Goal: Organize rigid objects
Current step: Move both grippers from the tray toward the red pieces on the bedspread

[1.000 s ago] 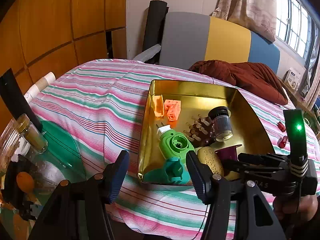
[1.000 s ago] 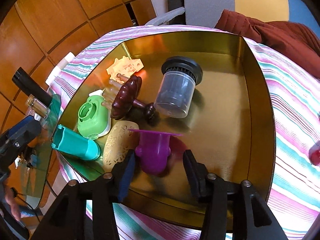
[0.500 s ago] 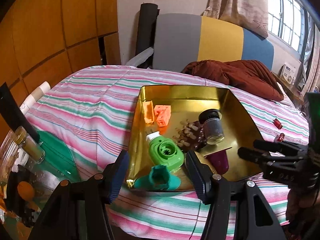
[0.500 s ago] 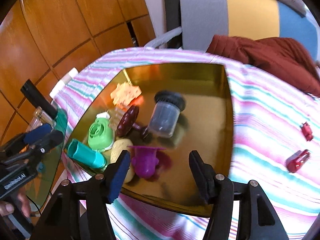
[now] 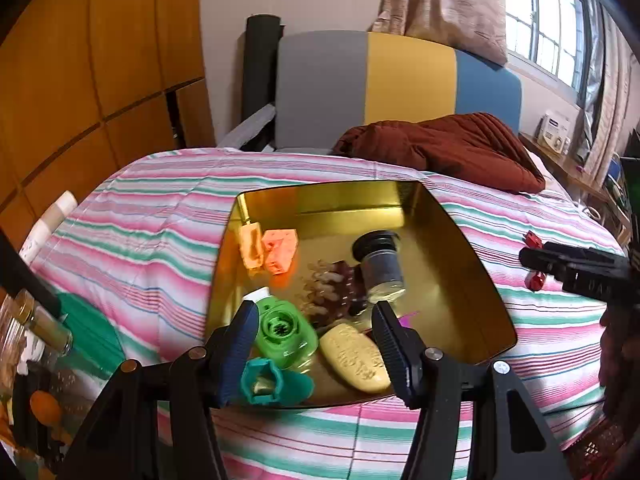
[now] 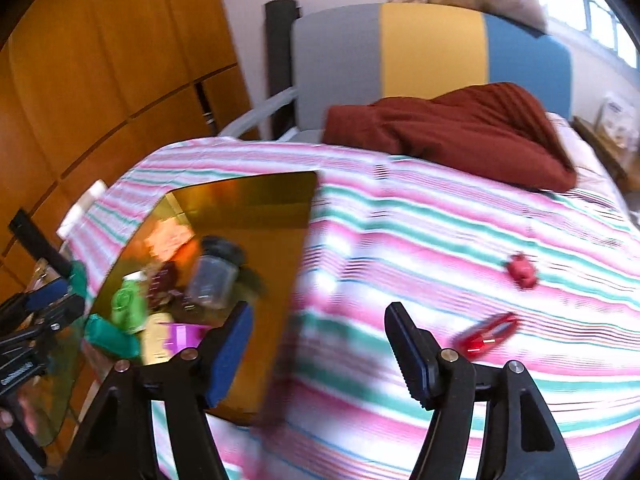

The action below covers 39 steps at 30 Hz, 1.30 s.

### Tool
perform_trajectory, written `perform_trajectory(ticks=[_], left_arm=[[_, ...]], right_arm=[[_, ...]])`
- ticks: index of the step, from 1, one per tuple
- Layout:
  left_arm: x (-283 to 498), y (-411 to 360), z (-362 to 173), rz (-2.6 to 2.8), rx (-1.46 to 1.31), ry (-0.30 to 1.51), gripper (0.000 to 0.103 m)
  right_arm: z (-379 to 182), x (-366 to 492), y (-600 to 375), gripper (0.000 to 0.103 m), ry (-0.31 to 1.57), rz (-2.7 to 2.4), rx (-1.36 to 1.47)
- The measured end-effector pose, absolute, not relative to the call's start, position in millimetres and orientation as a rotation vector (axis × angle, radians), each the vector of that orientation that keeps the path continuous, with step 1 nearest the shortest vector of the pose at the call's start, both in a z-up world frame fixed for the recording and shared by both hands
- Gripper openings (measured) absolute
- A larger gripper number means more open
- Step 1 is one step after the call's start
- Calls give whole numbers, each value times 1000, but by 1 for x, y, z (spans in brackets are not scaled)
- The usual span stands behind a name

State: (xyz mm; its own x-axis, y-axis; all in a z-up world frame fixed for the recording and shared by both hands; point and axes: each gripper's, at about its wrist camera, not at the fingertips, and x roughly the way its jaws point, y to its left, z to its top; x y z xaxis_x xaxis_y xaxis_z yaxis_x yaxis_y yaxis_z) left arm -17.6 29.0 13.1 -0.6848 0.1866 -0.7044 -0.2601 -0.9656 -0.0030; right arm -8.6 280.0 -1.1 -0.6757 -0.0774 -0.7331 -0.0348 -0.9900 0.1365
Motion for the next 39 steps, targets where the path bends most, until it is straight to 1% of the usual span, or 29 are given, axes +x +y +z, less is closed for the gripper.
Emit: perform_trajectory(ticks=[7,11,16,20,21,23,32,39], left_arm=[[-18,57,17,2615,-1072,187,60],[-18,77,20,2566,-1053,199,60],[-17,109,22,2500,-1033,224,60],[-17,136,21,2460,-1021,258,60],[-17,145,21,2450,-1014,278,60],[-17,162,20,2440,-1000,321,60],[-18,231,6,2323,-984,427,60],[-26,271,-11,2230,-1028,459,59]], right_arm=[[5,-1,357,71,-265,-3038,1274],[3,11,413,72,-358,-3186,1265],[-9,30,476,72,-537,-3320,1289],[-19,41,511,72,-817,-3336,1312],[-18,43,516,72,-884,-3321,1284],[-17,45,522,73,-935,-3321,1272],[-13,52,525,76,-1007,-3298,1225],[-15,58,536,77,-1137,-3272,1202]])
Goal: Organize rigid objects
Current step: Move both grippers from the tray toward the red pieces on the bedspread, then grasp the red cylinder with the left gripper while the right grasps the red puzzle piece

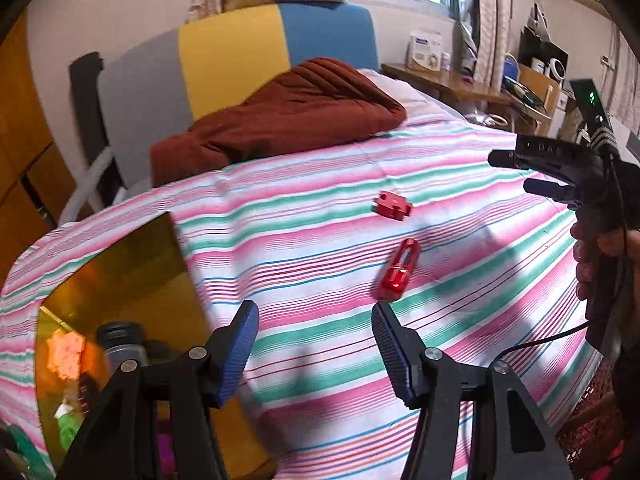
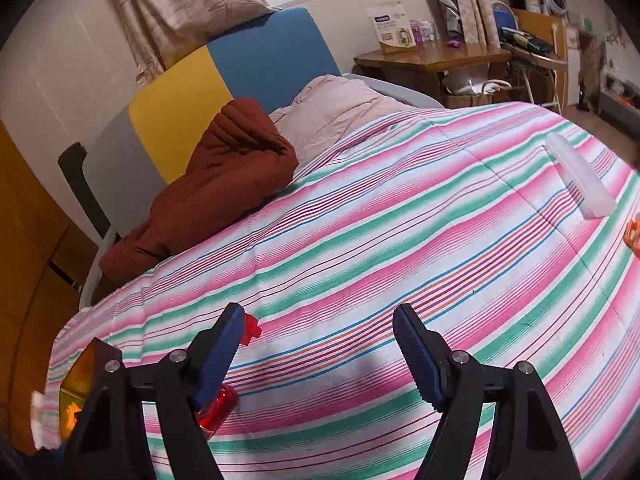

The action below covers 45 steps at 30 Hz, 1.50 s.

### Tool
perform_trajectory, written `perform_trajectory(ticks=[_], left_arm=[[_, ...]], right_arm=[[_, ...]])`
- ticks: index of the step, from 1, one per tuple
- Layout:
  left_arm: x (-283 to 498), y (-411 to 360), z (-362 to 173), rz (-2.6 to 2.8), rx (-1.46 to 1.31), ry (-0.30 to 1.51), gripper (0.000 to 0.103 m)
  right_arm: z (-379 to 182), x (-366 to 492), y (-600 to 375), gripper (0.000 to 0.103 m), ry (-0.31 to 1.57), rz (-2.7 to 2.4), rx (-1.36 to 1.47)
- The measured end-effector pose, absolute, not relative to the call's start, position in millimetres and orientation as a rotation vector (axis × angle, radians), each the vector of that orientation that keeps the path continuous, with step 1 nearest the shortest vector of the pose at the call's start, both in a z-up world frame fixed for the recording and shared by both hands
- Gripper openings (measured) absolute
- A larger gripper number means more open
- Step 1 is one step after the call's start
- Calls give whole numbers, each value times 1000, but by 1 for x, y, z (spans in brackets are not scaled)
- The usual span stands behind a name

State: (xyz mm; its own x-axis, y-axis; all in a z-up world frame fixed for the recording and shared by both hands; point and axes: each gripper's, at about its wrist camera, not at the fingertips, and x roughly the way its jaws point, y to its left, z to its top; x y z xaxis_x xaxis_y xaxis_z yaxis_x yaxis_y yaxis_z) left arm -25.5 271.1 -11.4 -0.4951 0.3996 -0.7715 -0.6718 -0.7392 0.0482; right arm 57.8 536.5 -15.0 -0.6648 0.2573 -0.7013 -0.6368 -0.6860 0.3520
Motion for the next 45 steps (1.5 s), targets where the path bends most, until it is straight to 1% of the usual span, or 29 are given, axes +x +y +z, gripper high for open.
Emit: perform_trajectory(ticks=[5,9,16,17,18,19,21,24,27,30,34,37,42,45], left_arm=[[-36,303,-28,2140,-1070,462,59],[-44,333,-42,2058,-1077,469,59],[-55,385,-74,1954,-1097,570,59],[-56,390,-80,1953,-1106,594,57],[-58,395,-86,1955,-1113,618,40],[-59,398,-92,1964,-1116,634,27],[-58,395,-94,2005,-1084,603,25],[-51,385,-94,2039,-1086,562,25],[-43,363,-94,2073,-1103,480,25],[-28,342,-95,2106,-1058,470,25],[-14,327,-95,2126,-1029,475,25],[-13,322,-95,2124,-1025,445,25],[-13,323,-97,2132,-1004,440,25],[-15,324,-99,2133,-997,430,25]], right_arm=[[-21,59,544,77,882,2309,-870],[-23,58,545,77,903,2308,-882],[-28,53,544,77,921,2308,-914],[-28,51,544,77,922,2312,-919],[-28,50,543,77,916,2313,-923],[-28,49,543,77,909,2316,-925],[-28,48,541,77,897,2318,-932],[-31,48,541,77,903,2316,-945],[-36,45,540,77,931,2319,-986],[-46,38,537,77,976,2325,-1062],[-58,27,523,76,976,2354,-1176],[-57,11,506,75,878,2437,-1254],[-51,-38,483,75,508,2558,-1369],[-61,-71,481,75,353,2562,-1462]])
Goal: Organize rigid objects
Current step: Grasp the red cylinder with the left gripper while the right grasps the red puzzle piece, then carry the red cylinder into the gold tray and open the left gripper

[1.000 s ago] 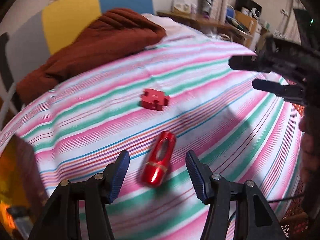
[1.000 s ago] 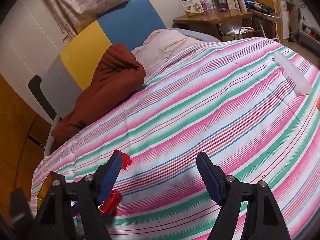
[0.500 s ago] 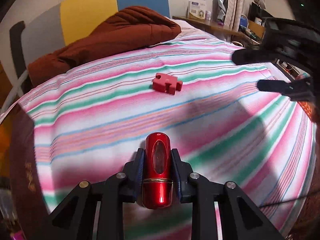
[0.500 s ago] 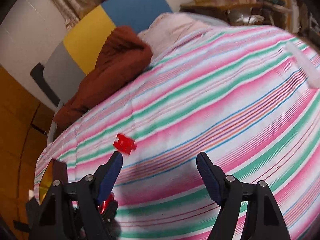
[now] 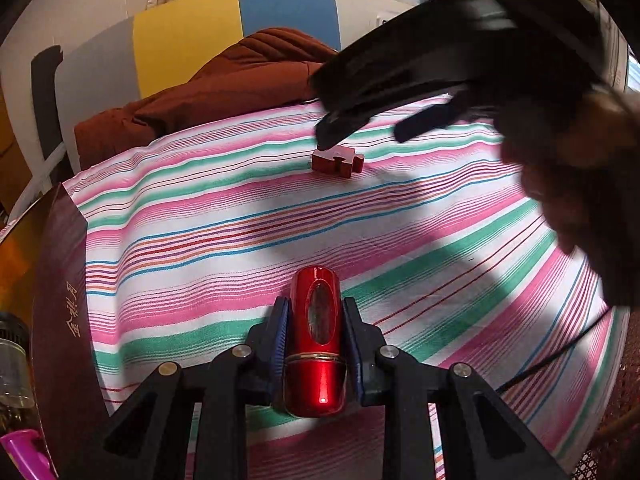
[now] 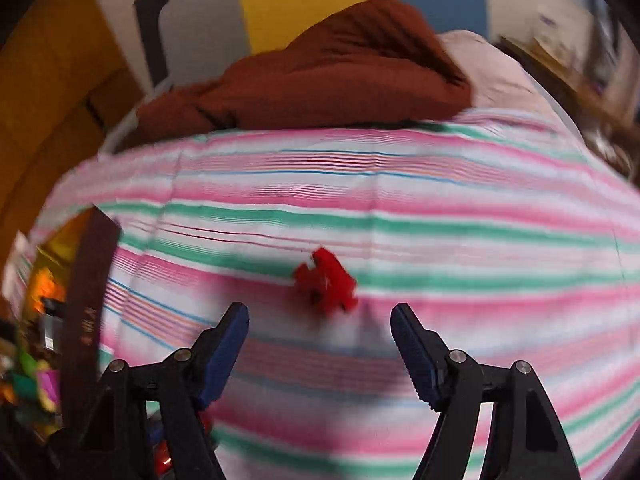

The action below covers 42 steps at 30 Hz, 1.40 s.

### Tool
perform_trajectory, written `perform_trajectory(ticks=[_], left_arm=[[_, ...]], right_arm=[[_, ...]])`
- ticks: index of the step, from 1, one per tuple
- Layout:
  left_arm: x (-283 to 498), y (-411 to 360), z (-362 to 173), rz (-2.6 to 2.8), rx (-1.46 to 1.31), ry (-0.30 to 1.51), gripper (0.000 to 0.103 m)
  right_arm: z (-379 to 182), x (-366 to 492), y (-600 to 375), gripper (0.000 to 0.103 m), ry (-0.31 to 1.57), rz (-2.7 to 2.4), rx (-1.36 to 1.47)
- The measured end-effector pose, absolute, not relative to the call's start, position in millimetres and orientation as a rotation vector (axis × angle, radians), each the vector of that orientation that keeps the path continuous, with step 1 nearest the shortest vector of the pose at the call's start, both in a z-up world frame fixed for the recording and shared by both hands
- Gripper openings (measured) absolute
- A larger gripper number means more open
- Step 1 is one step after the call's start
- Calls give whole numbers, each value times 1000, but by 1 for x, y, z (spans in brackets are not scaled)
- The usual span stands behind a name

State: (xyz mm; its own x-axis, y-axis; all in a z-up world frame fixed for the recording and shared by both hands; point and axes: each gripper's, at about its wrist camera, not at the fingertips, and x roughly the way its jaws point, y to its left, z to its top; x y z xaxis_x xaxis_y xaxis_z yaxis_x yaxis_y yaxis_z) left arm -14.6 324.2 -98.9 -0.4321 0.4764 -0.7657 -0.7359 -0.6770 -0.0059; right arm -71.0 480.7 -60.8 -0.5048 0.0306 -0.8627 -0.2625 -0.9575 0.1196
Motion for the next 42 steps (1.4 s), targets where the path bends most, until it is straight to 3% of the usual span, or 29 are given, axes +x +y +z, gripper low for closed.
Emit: perform_trajectory(ticks=[3,4,5,16,20,26,33,42], left_arm=[[-15,323,-100,2129,-993,420,25],[-15,323,-100,2130,-991,421,25],[-15,323,-100,2130,-990,420,25],[-13,319,-101,2128,-986,399,25],[-11,319,-99,2136,-989,408,25],[-4,305,-91,2159,-1041,383,25],[19,283,-57,2197,-977,387,25],[30,244,-13,2265,-932,342,25]], right_arm=[[-75,-94,480,73,246,2534,-1524],[-81,-100,481,62,243,2519,-1566],[-87,-104,480,39,235,2504,-1599],[-91,-39,453,40,289,2505,-1732],[-94,-13,454,40,366,2550,-1605],[-95,-6,454,39,325,2599,-1559],[-98,-20,440,39,197,2619,-1541],[-99,-20,445,40,245,2625,-1543]])
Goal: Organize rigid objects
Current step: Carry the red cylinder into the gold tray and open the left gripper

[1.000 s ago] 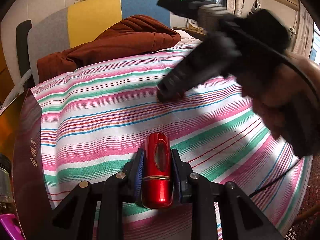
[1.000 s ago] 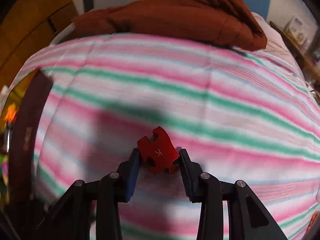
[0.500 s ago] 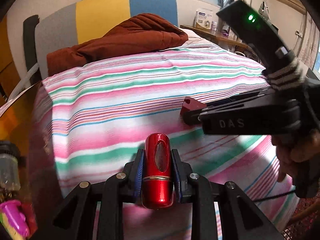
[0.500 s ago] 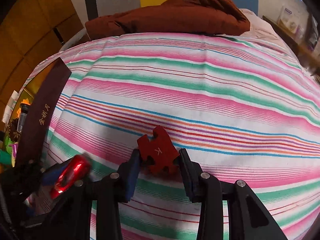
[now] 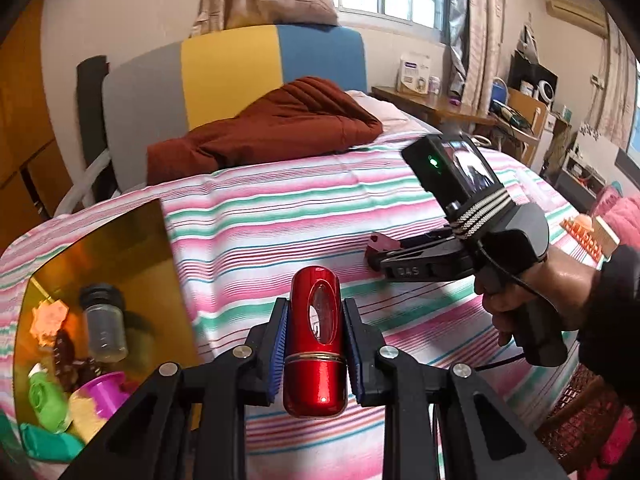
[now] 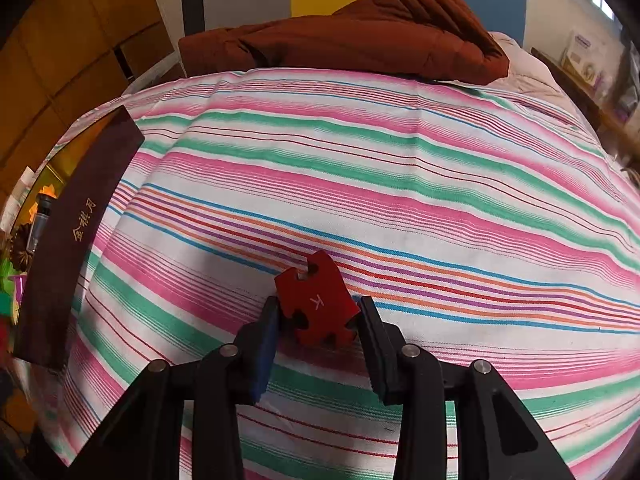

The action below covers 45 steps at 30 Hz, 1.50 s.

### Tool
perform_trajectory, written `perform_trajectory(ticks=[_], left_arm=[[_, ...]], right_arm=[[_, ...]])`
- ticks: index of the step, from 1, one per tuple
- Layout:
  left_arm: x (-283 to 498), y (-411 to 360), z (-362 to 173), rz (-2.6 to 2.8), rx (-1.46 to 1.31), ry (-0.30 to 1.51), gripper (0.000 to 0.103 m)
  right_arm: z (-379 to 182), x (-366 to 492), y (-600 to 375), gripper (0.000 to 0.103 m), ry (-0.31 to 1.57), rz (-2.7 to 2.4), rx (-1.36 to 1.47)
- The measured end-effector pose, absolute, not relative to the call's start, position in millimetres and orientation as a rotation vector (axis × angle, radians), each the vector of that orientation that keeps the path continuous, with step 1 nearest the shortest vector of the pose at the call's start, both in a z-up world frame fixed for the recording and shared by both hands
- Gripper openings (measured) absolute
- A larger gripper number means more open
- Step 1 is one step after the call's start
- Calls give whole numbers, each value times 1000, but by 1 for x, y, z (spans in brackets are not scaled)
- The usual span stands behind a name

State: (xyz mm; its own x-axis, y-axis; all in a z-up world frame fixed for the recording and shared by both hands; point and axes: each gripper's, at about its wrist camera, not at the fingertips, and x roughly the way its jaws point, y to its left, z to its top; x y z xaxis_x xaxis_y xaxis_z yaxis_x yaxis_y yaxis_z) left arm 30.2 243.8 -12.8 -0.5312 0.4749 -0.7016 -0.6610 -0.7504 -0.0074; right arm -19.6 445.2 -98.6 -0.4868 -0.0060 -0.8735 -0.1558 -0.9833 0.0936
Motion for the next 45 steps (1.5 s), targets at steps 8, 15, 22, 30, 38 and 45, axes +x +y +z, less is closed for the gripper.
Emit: perform_trajectory(ticks=[8,15,22,30,38,45], left_arm=[[21,204,5,2355,-938,287,25],[12,169,8,2433,-952,268,25],[3,136,4,2498,-995,243,25],[-9,94,-8,2492,-1107,103,25],[-20,20,0,2623,-1133,-22,25],[-68,-3,2,2549,-1217,-233,25]], right_arm=[[-99,-19,435,39,122,2648,-1515],[-99,-19,434,39,82,2648,-1502],[-98,-18,432,39,69,2646,-1495],[-98,-18,431,39,57,2645,-1491],[-98,-20,430,39,53,2639,-1501],[-98,-19,430,39,42,2636,-1502]])
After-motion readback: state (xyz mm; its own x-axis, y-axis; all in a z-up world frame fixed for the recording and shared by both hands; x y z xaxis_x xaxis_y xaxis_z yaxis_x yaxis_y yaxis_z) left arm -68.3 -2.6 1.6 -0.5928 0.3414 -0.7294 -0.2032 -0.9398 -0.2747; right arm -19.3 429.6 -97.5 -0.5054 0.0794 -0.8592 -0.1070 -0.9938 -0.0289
